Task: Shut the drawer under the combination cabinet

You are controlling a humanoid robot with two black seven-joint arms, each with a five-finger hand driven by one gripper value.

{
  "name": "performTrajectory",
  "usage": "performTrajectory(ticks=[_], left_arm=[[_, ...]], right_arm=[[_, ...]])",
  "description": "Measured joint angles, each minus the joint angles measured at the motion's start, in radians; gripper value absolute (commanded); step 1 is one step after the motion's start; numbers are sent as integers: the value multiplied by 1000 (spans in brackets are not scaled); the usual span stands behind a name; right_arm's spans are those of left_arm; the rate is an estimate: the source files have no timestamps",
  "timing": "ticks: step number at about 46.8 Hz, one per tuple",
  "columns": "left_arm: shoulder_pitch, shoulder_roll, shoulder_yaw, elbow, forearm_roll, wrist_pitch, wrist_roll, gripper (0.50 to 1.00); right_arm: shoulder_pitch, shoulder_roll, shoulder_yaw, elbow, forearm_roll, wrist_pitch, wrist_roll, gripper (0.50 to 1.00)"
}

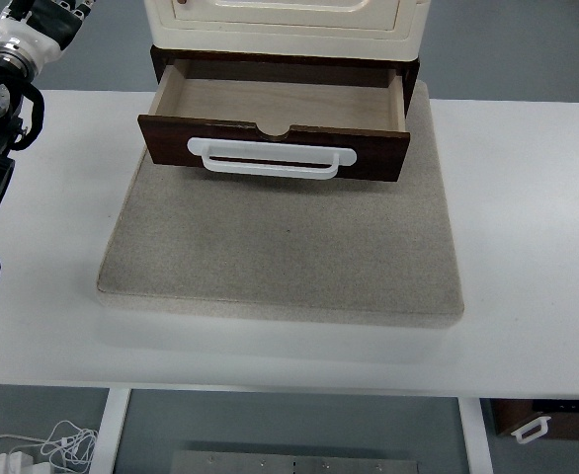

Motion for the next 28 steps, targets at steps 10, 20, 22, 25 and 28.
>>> performTrajectory(ticks=[10,20,22,25,28], left_arm=[[-1,3,2,8,3,-23,-8,996],[-23,12,7,11,22,-23,-9,996],[-37,13,7,11,36,-21,-9,996],[-52,13,8,11,60,-17,-9,996],[-68,14,7,11,78,-14,-9,996]], right_arm=[[0,0,0,0,0,0,0,952],[0,0,0,0,0,0,0,952],[0,0,0,0,0,0,0,952],[0,0,0,0,0,0,0,952],[0,0,0,0,0,0,0,952]])
